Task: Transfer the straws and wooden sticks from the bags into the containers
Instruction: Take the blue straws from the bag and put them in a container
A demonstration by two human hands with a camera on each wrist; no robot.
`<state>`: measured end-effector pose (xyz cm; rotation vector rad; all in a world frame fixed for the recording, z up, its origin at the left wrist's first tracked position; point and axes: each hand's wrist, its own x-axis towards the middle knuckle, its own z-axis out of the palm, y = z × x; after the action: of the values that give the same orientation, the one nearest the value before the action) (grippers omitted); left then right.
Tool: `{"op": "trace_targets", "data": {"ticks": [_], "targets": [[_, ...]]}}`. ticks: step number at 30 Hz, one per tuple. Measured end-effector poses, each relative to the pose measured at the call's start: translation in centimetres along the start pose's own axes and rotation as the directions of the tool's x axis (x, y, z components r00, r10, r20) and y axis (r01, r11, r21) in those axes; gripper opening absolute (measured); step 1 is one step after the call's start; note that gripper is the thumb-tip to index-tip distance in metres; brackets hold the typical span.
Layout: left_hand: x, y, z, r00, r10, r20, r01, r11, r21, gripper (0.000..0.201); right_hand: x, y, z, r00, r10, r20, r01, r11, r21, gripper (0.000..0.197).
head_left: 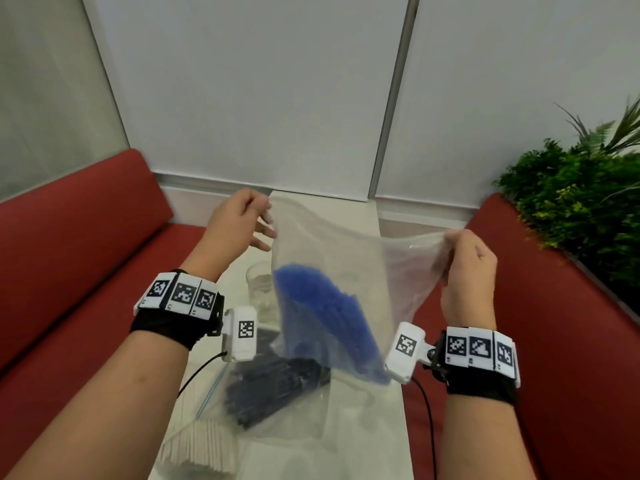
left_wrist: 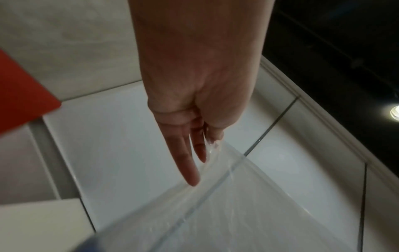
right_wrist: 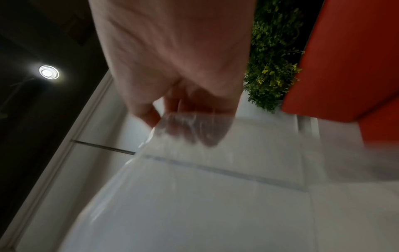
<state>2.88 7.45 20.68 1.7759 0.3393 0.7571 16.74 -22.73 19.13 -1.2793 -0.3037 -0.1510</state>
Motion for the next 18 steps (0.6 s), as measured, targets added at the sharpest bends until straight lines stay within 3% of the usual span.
{"op": "trace_targets", "data": {"ticks": [2,5,8,11,13,18], "targets": [[-0.2,0.5,0.8,0.999,-0.024,0.046,0.031,0.988,-0.153,0.020,-0.3,0.1,-0.2,0.953,0.134,0.272,-0.095,0.984,-0.150,0.038],[-0.6,1.3,2.2,0.986,0.004,0.165,0.021,0.989,-0.148,0.019,-1.4,0.0,0.7,0.764,0.310,0.566,-0.070,0.912,-0.405,0.050],[-0.9,1.9,3.6,0.969,0.040,0.244,-0.006,0.990,-0.139,0.016,-3.1,-0.1,2.9,0.602,0.410,0.685,0.052,0.836,-0.546,0.046],[-1.2,2.4,4.7,0.952,0.046,0.303,-0.016,0.995,-0.100,0.015,-4.9,0.1,5.2,0.515,0.431,0.741,0.119,0.820,-0.560,0.045],[-1.5,2.4,5.2,0.945,0.039,0.326,-0.018,0.997,-0.069,0.015,-5.6,0.3,6.3,0.520,0.435,0.735,0.130,0.810,-0.571,0.038],[-2.6,1.8,5.5,0.923,-0.005,0.386,0.030,0.998,-0.057,0.017,-6.2,0.6,8.0,0.672,0.385,0.633,0.066,0.820,-0.568,0.038]]}}
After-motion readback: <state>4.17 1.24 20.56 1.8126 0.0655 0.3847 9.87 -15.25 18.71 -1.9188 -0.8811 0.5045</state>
